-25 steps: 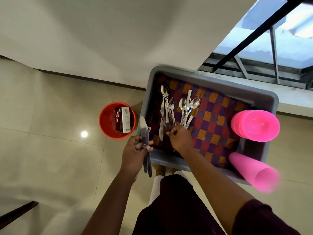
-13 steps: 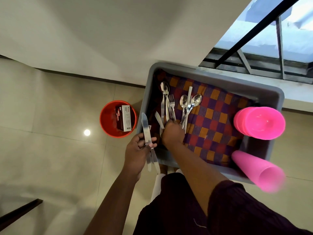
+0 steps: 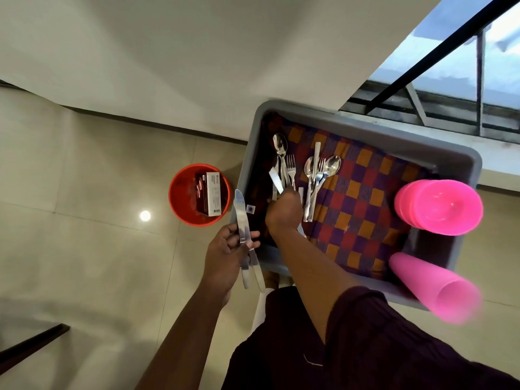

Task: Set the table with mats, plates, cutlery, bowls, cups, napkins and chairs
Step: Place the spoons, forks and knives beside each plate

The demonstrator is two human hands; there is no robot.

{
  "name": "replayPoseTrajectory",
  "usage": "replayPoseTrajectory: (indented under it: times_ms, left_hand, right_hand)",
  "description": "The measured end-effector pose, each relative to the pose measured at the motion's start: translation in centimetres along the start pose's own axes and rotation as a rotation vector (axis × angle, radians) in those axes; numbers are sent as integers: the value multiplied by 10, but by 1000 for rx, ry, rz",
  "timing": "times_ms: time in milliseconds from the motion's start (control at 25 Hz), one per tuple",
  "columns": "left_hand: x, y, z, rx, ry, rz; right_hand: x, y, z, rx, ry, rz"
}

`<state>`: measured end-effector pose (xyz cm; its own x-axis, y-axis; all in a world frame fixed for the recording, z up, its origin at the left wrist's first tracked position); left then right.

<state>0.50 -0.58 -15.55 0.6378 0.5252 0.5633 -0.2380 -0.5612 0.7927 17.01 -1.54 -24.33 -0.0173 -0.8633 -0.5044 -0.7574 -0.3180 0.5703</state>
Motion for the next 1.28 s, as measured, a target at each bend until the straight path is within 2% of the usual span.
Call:
replayPoseTrajectory:
  times_ms: [80, 280, 480, 600, 720, 960, 1160, 1280]
  left_hand:
    - [0, 4, 0, -4, -1, 1]
    - [5, 13, -1, 4, 53, 3]
    - [33, 34, -5, 10, 96, 14]
    - [56, 55, -12, 31, 79, 32]
    - [79, 79, -18, 11, 101, 50]
    - [104, 134, -24, -90, 246, 155]
    - [93, 165, -42, -68, 245, 221]
    - [76, 185, -56, -16, 351, 209]
  right_hand:
    - [-1, 1, -4, -61, -3, 58]
    - [-10, -6, -13, -445, -127, 258]
    - [-21, 32, -61, -639, -341, 393]
    - [-44, 83, -107, -722, -536, 343]
    - [-69, 140, -152, -815, -574, 214]
    - [-87, 196, -189, -625, -328, -48]
    - [-98, 227, -190, -600, -71, -303]
    - [-106, 252, -187, -621, -43, -406]
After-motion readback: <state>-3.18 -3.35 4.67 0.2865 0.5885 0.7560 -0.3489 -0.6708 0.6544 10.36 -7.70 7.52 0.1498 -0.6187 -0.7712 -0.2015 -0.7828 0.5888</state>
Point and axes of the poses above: each hand's wrist, its own y-axis away from the middle knuckle, its own z-axis out of the palm, x = y × z, the point moved 5 cm from there along -y, towards the middle knuckle, and after that the axes turned 13 degrees about -y, right-handed, at the moved point
